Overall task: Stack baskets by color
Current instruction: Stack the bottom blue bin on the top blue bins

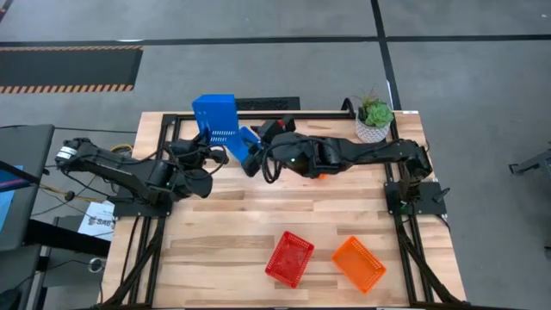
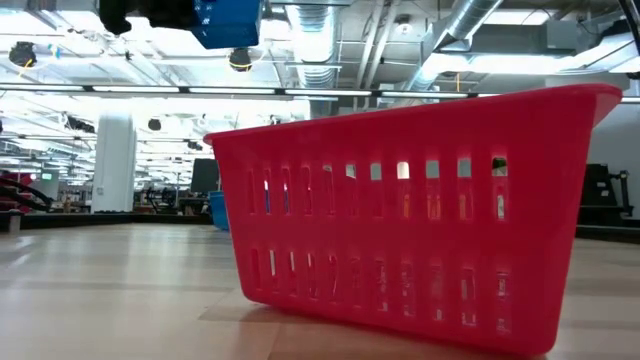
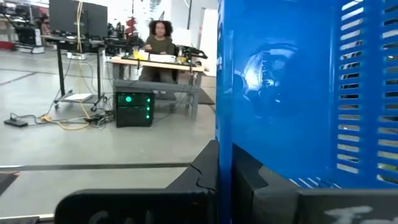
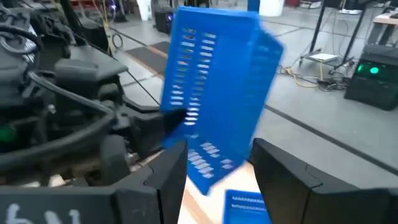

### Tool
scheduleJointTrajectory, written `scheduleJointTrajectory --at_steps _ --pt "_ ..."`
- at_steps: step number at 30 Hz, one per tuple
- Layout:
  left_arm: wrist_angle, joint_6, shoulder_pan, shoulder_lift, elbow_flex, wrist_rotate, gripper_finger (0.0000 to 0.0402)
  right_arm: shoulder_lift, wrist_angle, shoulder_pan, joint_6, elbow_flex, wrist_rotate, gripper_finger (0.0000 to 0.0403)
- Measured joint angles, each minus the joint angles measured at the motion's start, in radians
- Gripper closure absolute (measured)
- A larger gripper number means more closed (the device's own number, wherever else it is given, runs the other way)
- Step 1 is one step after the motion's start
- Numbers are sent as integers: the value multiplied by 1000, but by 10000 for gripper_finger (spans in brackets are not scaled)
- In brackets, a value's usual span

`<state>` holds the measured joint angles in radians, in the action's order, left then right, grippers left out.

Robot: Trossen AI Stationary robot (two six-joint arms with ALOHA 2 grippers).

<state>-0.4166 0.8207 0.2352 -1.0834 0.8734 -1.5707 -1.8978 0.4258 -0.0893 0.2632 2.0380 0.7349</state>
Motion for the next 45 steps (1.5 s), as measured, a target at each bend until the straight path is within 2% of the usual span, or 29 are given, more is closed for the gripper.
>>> scheduleJointTrajectory --at_steps 8,21,25,31,39,42,45 --pt "49 -24 0 -49 -1 7 402 -23 -20 46 -16 -1 -4 201" --pt "120 -112 0 -47 -1 28 402 -55 -25 90 -25 -1 -89 203" --pt "123 -122 0 -47 -1 26 402 -54 -26 96 -4 -1 -114 248" --pt "123 -123 0 -47 -1 38 401 -54 -24 100 -20 -1 -124 380" --pt "144 -200 -5 -40 -1 90 390 -52 -5 100 -31 -1 -135 395" --pt "142 -216 -15 -31 -1 151 354 -52 2 100 -39 -1 -137 393" --pt "147 -238 -27 -21 -1 207 298 -52 3 100 -70 -1 -150 398"
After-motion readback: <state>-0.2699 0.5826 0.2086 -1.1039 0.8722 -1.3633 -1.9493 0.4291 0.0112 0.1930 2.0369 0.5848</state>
